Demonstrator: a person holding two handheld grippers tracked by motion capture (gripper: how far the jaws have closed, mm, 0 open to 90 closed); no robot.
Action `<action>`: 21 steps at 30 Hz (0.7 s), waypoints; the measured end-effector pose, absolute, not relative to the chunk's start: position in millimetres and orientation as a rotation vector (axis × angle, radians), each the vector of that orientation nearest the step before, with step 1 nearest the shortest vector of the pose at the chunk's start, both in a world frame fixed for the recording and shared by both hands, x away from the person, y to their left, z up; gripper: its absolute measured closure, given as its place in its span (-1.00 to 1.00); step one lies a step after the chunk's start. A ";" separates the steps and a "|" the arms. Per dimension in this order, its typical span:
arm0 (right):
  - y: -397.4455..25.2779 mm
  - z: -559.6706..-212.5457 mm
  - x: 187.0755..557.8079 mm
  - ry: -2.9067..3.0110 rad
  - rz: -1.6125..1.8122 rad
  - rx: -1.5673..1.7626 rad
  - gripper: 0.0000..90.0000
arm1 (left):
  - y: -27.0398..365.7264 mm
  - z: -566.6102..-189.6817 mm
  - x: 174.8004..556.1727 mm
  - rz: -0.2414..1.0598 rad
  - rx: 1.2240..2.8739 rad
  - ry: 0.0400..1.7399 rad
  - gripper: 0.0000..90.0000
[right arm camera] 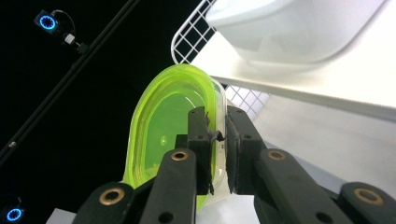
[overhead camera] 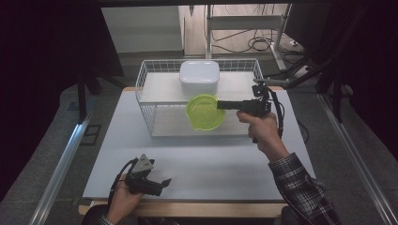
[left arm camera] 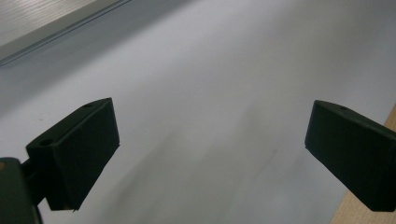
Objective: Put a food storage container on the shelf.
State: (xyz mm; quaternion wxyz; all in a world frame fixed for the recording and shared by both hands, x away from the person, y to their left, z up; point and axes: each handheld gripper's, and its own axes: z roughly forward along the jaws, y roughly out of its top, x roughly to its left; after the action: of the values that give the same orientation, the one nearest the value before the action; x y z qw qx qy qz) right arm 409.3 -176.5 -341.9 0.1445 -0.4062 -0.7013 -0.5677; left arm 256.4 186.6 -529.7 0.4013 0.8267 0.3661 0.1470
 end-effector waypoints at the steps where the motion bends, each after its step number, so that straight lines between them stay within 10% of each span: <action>1: -176.4 -339.1 410.6 -2.020 -1.642 -1.171 0.80 | 186.6 -529.7 256.4 0.371 2.090 0.926 -0.94; 21: -167.5 -304.2 423.2 -2.002 -1.689 -1.165 0.80 | 187.0 -529.5 256.3 0.365 2.088 0.925 -0.94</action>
State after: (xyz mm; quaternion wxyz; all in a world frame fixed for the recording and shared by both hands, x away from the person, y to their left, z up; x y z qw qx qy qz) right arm 423.2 -167.5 -304.2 0.1371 -0.4025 -0.6919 -0.5835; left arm 256.3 187.0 -529.5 0.4028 0.8264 0.3661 0.1445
